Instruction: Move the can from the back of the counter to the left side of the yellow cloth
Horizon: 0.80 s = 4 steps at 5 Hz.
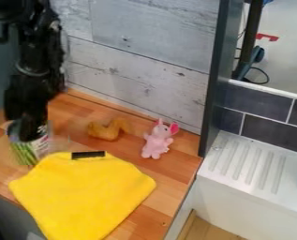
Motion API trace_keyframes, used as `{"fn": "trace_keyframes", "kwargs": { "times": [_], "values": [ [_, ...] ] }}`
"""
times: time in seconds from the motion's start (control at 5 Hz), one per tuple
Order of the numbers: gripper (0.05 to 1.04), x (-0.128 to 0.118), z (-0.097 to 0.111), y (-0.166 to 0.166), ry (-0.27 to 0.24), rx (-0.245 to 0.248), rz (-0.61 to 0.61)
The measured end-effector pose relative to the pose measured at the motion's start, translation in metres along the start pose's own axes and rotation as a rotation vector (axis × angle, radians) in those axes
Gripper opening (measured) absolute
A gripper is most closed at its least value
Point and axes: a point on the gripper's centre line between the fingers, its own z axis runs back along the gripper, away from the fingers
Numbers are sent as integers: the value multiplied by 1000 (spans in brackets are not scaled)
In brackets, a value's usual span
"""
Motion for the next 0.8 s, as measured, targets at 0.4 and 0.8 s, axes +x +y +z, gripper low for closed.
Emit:
{"fn": "trace_keyframes", "kwargs": {
  "times": [0.4,0.8],
  "values": [
    [1000,-36,-18,14,69,-29,83],
    [1000,-60,-7,9,-3,-115,168]
  ]
}}
